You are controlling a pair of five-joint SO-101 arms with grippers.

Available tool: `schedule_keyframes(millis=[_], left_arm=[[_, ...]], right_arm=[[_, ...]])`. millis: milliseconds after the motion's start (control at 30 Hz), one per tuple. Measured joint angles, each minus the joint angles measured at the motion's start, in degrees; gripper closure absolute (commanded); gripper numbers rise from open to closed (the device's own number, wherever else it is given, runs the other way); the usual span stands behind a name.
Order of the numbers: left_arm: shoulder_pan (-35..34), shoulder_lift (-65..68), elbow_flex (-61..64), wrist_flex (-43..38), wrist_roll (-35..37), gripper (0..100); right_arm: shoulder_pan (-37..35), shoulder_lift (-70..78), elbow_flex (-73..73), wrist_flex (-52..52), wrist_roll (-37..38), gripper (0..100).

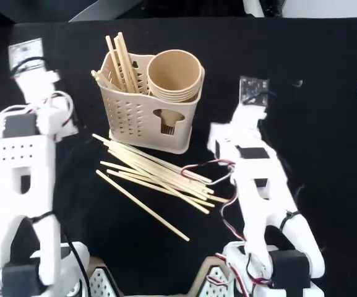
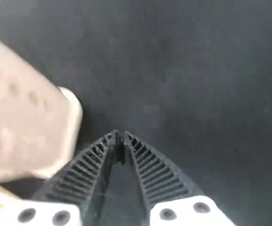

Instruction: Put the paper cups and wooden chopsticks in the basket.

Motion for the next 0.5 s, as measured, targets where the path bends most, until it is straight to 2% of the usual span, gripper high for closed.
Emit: schedule_keyframes(millis=[67,233,300,500], left_arm=[[-1.76,-2.11,1.14,2.37,-2.02,96],[-4.4,-10.9,7.91,3.52,-8.0,84],[-4.48,-13.98,12.4,3.25,-9.32,81],[-6.51,-17.49,27.34,-1.14,-9.58,81]], right_arm=[[1.67,-1.67,-0.62,4.13,5.98,96.6],[2.2,-7.38,-1.41,16.7,21.71,79.9],[1.49,-8.97,-1.49,22.68,27.87,79.7],[-3.25,-10.81,-1.49,36.57,43.96,79.6]])
